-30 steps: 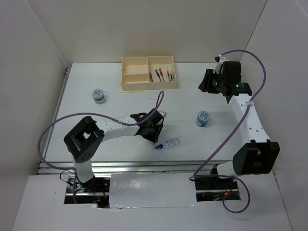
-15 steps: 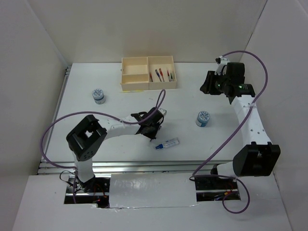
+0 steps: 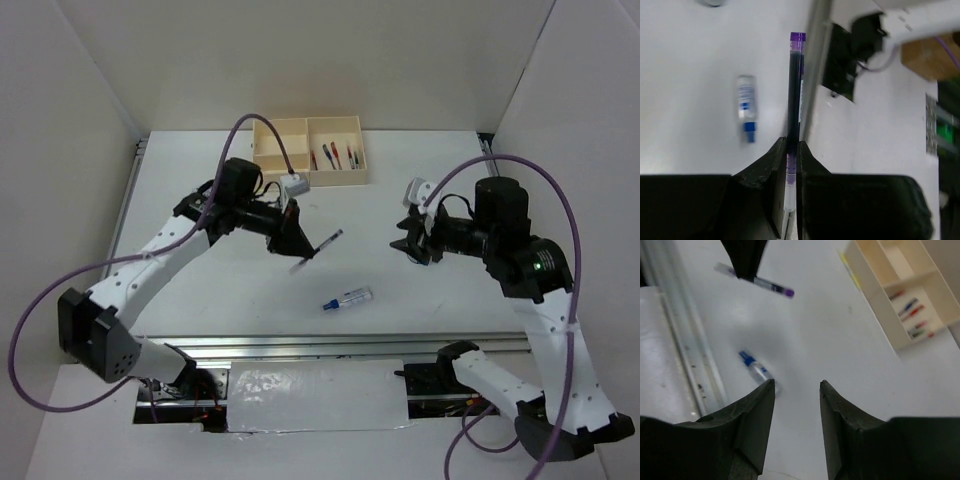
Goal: Sort the stationery into containers
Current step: Pick up the pen from the center of the board.
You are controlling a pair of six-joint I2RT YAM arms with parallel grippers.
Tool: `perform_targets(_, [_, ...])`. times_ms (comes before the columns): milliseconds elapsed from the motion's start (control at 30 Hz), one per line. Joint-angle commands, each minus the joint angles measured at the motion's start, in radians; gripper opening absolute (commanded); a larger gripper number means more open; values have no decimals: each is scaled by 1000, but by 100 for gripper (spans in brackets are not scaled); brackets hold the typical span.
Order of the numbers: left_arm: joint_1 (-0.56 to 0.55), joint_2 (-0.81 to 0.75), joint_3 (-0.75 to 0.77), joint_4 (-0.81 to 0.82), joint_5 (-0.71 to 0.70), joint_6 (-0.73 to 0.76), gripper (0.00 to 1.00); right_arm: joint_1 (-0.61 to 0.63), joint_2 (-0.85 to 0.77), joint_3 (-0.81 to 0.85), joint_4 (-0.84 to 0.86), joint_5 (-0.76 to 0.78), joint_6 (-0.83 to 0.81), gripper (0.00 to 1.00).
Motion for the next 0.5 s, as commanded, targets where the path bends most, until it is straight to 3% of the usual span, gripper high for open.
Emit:
perform_targets(0, [-115, -113, -51, -187, 172, 213, 0, 101, -2, 100, -133, -96, -30, 49])
perform_targets(100, [-135, -219, -110, -149, 148, 223, 0, 209, 36, 183, -168, -141, 133, 56])
perform_targets(200, [-135, -280, -114, -226, 129, 352, 0, 237, 38, 136, -161, -261, 239, 76])
perform_targets(333, [-177, -363, -142, -238, 65, 429, 0, 290, 21, 74, -153, -307, 304, 80])
perform_targets(467, [-194, -357, -101, -299, -13, 539, 0, 368, 58, 71, -130, -288, 353, 72])
